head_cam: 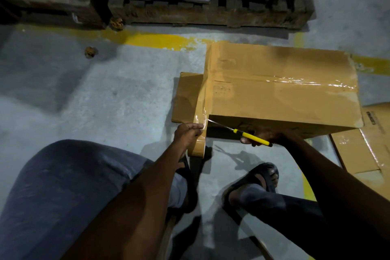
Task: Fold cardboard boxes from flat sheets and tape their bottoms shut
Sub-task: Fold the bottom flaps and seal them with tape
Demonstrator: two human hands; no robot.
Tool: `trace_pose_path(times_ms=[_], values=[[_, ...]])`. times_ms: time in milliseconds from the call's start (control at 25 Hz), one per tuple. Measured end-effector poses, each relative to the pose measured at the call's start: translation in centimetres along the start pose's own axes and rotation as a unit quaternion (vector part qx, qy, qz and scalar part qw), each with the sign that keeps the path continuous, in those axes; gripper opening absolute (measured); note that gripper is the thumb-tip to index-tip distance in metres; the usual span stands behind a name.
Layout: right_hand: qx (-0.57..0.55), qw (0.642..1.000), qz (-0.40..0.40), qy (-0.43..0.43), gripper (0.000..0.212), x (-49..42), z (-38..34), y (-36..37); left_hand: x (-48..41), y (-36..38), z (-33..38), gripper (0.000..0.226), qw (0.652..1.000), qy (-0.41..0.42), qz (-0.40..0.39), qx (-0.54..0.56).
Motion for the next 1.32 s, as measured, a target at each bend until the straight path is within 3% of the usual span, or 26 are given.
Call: trace_pose_path(times_ms=[80,160,200,320,400,600,800,920,1040,1160,1240,1320], values=[[0.026,0.999,-0.023,0.008,0.039,-1.0,-0.4,0.2,-0.1,0.0,-0.1,0.022,1.000,-0.001,0.000,-0.002],[0.029,0.999,-0.024,0.025,0.075,-2.4,-0.2,-0.1,0.0,0.0,-0.1,0.022,1.000,-0.006,-0.001,-0.006],[0.030,0.999,-0.028,0.034,0.076,-2.8,-0.3,-0.1,0.0,0.0,-0.1,0.023,1.000,-0.010,-0.001,-0.003],[0.045,0.998,-0.017,0.041,0.037,-3.5,-1.5,-0.6,0.2,0.1,-0.3,0.023,1.000,-0.018,-0.004,0.015],[0.057,0.998,-0.007,0.040,0.029,-3.8,-2.3,-1.0,0.2,0.0,-0.3,0.021,1.000,-0.016,0.001,0.017],[0.066,0.996,-0.024,0.048,0.040,-4.5,-2.3,-1.5,0.4,0.0,-0.1,0.021,1.000,-0.013,-0.006,0.010],[0.155,0.985,0.032,0.067,0.050,-4.5,-1.9,-2.2,0.4,0.0,-0.8,0.018,0.999,-0.043,-0.008,0.005],[0.190,0.976,0.014,0.102,0.061,-4.6,-1.1,-1.1,1.2,0.4,-0.8,0.020,0.997,-0.049,-0.026,-0.054],[0.151,0.981,0.021,0.116,0.064,-4.1,0.1,-0.1,1.8,0.4,-0.3,0.016,0.989,-0.048,-0.046,-0.129],[0.162,0.976,0.078,0.124,0.076,-2.0,1.3,0.7,2.7,-0.6,1.5,0.017,0.979,-0.044,-0.063,-0.186],[0.144,0.970,0.162,0.113,0.083,0.2,1.5,0.7,3.6,-1.3,3.7,0.017,0.979,-0.029,-0.056,-0.193],[0.090,0.953,0.272,0.095,0.062,2.8,0.4,0.2,4.9,-1.8,6.4,0.022,0.977,-0.001,-0.063,-0.204]])
Point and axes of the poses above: each hand's wrist, its own x-axis away from the middle knuckle, its own y-axis out of the palm, z = x × y, the point moved 7 cm from there along -x, towards the middle knuckle, and after that the axes turned 7 degrees about -z, right-handed, at the moved point
